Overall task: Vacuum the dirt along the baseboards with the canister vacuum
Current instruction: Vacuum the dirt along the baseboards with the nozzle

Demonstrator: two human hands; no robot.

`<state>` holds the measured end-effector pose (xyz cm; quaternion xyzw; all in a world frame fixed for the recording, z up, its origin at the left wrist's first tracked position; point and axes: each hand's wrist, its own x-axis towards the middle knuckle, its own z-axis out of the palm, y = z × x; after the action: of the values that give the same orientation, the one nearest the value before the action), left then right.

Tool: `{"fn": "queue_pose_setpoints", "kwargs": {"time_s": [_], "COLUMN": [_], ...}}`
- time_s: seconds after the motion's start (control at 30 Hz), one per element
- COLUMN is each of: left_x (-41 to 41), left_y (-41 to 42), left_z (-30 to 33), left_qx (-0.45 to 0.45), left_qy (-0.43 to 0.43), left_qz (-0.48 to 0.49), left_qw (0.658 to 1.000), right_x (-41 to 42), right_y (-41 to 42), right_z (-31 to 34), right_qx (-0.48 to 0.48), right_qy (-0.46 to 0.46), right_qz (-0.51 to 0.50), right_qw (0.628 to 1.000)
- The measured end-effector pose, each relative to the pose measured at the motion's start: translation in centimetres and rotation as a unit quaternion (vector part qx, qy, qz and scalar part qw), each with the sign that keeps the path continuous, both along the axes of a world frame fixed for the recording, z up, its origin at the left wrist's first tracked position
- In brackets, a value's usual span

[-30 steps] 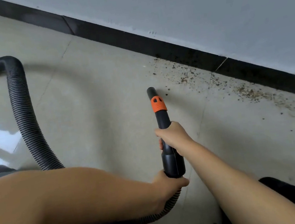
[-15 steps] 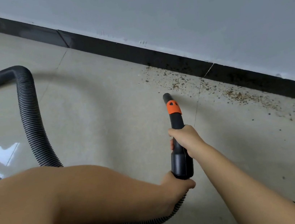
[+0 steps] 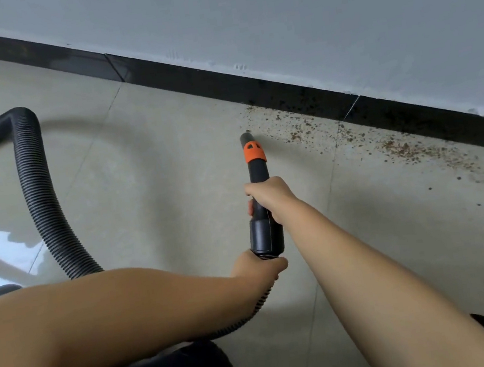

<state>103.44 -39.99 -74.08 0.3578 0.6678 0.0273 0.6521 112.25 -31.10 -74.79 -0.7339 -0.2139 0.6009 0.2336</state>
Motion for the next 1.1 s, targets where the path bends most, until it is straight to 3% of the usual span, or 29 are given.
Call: {"fn": "queue_pose_setpoints", "kwargs": {"time_s": [0.33,0.5,0.67,1.1], "left_x": [3.6,4.8,4.6,-0.7], "left_y": [-2.3,-2.3,-2.0,2.5], "left_z": [0.1,0.2,-0.2,-1.0], "left_qx": [-0.05,-0.054,-0.037,0.031], "left_qy": [-0.073,-0.089,-0.085,-0.01], "left_qz": [-0.149,-0.167,-0.117,0.039], "left_qw": [0.985,0.98,0.989,0.999], "right_x": [6.7,8.3,7.4,-1.2], "right_y": [-5.8,-6.6,-5.0,3.2], "right_z": [1.4,1.4,1.2,-0.2], "right_qx": [-0.033,-0.029,-0.024,0.011], "right_qy": [0.035,0.023,0.032,0.039], "right_qz": [-0.192,-0.232,-0.213,-0.039], "right_qw": [0.98,0.972,0.976,0.998]}}
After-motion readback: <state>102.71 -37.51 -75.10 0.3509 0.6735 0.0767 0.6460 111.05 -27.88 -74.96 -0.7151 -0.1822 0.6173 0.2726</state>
